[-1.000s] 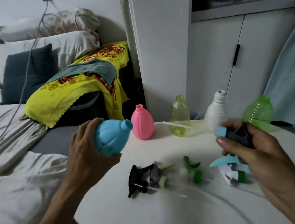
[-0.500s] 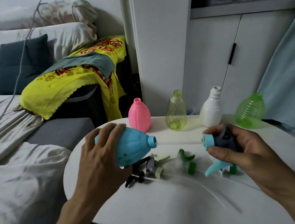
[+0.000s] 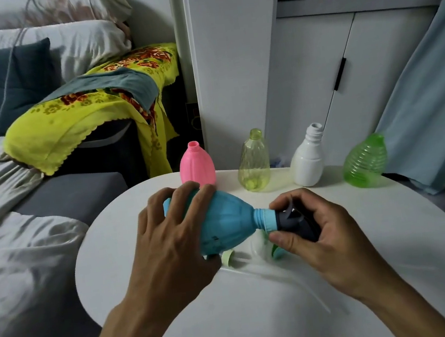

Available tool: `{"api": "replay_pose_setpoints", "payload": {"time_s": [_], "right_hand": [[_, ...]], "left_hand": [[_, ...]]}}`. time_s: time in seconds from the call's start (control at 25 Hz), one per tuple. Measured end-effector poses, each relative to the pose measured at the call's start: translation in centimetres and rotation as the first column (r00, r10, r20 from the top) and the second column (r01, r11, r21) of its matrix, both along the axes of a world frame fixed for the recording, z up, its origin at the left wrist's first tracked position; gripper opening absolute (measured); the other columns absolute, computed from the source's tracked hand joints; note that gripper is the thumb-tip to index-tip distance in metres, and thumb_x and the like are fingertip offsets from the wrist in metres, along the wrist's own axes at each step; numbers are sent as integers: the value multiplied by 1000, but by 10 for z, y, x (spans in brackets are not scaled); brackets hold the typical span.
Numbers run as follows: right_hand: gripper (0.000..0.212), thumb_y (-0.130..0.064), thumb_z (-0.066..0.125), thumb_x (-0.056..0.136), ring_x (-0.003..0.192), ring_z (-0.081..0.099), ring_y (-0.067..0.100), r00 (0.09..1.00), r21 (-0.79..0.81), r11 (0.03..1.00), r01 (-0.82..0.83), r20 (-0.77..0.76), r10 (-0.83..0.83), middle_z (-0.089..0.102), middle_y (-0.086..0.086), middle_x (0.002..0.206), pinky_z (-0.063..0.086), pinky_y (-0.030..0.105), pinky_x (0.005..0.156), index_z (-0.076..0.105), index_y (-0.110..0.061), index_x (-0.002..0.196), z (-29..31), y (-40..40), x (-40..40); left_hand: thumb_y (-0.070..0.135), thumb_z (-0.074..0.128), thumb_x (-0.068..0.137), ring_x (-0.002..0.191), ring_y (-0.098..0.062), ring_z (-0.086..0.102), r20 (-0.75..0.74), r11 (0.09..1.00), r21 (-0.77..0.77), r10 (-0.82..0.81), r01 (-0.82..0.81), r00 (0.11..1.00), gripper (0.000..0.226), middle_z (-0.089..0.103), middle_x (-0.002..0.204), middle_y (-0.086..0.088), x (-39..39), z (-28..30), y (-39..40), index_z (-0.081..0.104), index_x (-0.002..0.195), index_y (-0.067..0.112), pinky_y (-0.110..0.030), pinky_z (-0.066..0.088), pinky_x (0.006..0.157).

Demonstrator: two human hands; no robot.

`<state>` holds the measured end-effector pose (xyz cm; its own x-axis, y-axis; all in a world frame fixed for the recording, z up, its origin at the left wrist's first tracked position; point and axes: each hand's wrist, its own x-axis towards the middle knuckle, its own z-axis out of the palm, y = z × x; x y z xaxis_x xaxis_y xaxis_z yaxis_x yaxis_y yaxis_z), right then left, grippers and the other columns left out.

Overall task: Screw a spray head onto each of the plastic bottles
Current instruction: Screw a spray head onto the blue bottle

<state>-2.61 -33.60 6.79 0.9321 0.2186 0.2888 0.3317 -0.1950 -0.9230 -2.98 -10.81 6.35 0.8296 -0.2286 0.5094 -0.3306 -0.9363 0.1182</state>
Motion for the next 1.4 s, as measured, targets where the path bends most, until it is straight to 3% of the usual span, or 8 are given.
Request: {"api": "replay_pose_setpoints", "payload": {"time_s": [0.32,0.56,0.72,0.84,1.04,1.2,1.28,1.4], "right_hand": [[37,2,78,78,88,66,8,996,-62,998,1,89,5,67,-9,96,49,12,74,63,-26,98,0,-9,0],[59,-14,82,77,91,67,14,991,-35,997,68,115,-63,66,-7,95,51,14,76,50,-41,119,2,-8,-2],[37,-29,77,77,77,66,15,994,-71,993,93,68,-89,65,-3,85,59,31,68,57,-35,108,4,-4,-5],[10,-32,69,82,74,66,9,996,15,996,88,-10,-87,70,-3,81,56,27,62,71,-24,89,3,-2,-5],[51,-15,39,80,95,72,13,979,33,996,-84,-186,89,75,-3,107,51,17,77,73,-33,114,6,-24,2],[74,1,54,87,104,66,5,965,-328,915,-234,-195,177,70,-13,119,50,24,88,47,-54,135,4,-36,5],[72,-12,66,92,106,60,3,983,-540,822,-181,-81,162,66,-14,123,48,26,91,37,-55,142,2,-40,5],[53,-38,58,94,94,57,2,975,-677,728,-112,68,213,62,-11,100,49,27,82,38,-52,142,-1,-40,3]], "left_hand": [[35,87,45,117,-36,43,33,1000,-6,-29,29,999,99,56,134,-11,-3,-2,-10,52,135,15,-51,45,89],[34,90,45,118,-37,41,70,999,-26,-44,46,997,100,55,135,-14,-3,-3,-9,52,135,14,-53,43,90],[31,91,46,118,-38,41,86,999,-5,-49,49,995,99,55,135,-15,-3,-6,-9,51,135,14,-54,41,91],[33,91,46,119,-38,42,75,998,-4,-61,61,995,98,55,136,-14,-2,-9,-9,51,135,14,-54,41,92],[32,91,43,117,-34,41,18,997,-60,-49,50,999,101,55,133,-7,1,-9,-4,50,134,19,-50,43,89],[35,91,42,117,-32,42,-27,994,-60,-89,87,996,102,54,133,-3,4,-9,1,50,135,22,-49,45,88],[35,89,43,117,-31,41,-46,992,-63,-116,114,992,102,54,134,-1,4,-9,1,49,135,23,-48,45,88],[35,88,44,118,-31,41,-43,990,-50,-130,128,991,101,53,135,-1,3,-8,2,48,136,23,-48,45,89]]}}
